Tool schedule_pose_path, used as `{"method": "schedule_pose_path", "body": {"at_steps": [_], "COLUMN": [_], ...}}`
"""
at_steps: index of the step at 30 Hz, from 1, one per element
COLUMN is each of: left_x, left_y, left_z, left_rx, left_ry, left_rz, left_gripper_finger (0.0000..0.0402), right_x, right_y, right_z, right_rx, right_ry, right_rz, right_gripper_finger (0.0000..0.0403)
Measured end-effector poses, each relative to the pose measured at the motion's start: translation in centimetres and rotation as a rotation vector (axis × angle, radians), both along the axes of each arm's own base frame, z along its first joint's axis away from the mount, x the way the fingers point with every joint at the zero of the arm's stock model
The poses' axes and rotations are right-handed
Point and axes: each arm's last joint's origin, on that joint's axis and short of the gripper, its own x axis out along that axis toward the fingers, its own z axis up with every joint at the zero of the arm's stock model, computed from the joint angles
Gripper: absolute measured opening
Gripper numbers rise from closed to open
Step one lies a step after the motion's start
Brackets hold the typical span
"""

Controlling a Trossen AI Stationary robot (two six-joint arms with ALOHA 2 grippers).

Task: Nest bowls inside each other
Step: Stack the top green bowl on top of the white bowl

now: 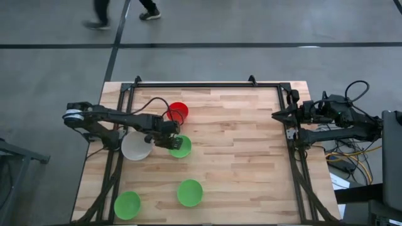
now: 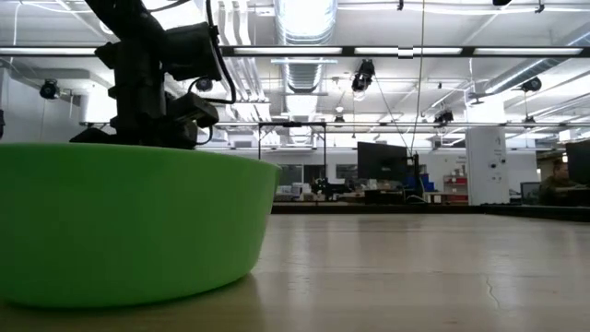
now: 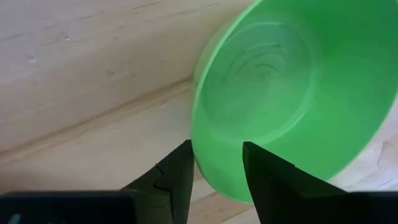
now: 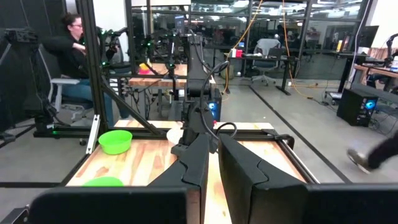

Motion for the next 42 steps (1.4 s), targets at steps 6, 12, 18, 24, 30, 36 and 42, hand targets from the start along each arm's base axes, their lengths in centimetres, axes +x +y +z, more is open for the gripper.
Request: {"method": "schedule_pose_path", "body": {"at_steps": [6, 12, 18, 24, 30, 36, 42], "left_x": [0.0, -0.3, -0.3, -0.1, -0.1, 0.3, 0.8], "left_y": [0.0, 0.0, 0.0, 0.0, 0.1, 0.2, 0.4], "left_z": [0.0, -0.1, -0.1, 0.2, 1.1, 2.6, 4.6], "left_rx": [0.001, 0.006, 0.007, 0.013, 0.037, 0.084, 0.149], "left_ry": [0.003, 0.030, 0.034, 0.026, 0.037, 0.043, 0.050], "left_rz": [0.000, 0.003, 0.002, -0.011, -0.012, -0.033, -0.048], "left_gripper_finger": [0.0105, 0.0031, 0.0011, 0.0006, 0.0005, 0.0007, 0.0005], "right_x": [0.0, 0.0, 0.0, 0.0, 0.0, 0.0, 0.0], "right_y": [0.0, 0.0, 0.0, 0.0, 0.0, 0.0, 0.0], "right_z": [0.0, 0.0, 0.0, 0.0, 0.0, 0.0, 0.0], "right_rx": [0.000, 0.000, 0.000, 0.000, 0.000, 0.000, 0.000], "right_ry": [0.000, 0.000, 0.000, 0.000, 0.000, 0.000, 0.000], "right_rz": [0.000, 0.000, 0.000, 0.000, 0.000, 0.000, 0.000], "right_gripper_finger": [0.0034, 0.0034, 0.0034, 0.0034, 0.0034, 0.0034, 0.0034]}}
